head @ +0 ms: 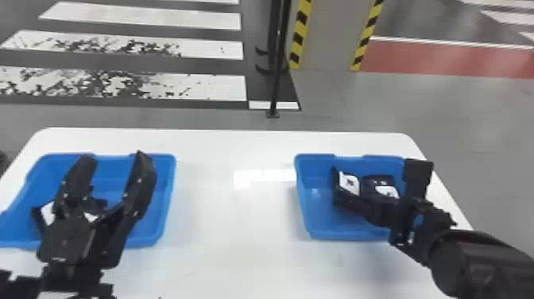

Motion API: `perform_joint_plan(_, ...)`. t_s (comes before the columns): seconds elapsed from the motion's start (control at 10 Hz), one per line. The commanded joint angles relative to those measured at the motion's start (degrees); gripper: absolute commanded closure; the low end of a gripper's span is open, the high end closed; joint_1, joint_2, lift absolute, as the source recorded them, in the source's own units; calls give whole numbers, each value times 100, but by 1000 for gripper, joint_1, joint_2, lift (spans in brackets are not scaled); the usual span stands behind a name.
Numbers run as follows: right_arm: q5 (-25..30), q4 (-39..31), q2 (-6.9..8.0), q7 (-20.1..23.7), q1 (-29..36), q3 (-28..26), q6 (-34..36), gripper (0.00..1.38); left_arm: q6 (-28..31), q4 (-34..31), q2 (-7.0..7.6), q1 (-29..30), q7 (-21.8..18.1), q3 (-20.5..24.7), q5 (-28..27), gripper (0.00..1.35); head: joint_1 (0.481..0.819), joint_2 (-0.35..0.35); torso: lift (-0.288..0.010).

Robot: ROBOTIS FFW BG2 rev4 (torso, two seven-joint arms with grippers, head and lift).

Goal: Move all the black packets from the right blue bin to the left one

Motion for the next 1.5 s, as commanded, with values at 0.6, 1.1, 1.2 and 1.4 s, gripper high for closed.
perform_joint_plan(0.6, -353, -142, -20, 9, 89, 138, 436, 1125, -11, 42, 0, -16, 0, -12, 82, 160, 695, -88, -140)
perform_joint_plan(1.1, -924, -1183, -117, 659, 440, 367, -1068, 1125, -53, 42, 44, -114, -9, -172, 402, 154, 695, -48, -140)
perform_joint_plan(1.2, -1027, -1535, -187, 747, 482, 561, -1378, 1125, -68, 42, 53, -184, -53, -160, 482, 154, 695, -40, -140)
perform_joint_plan(1.4, -1141, -2167, -503, 844, 553, 1269, -2151, 1125, 622, 14, 106, -466, -484, -57, 870, 157, 695, 16, -140)
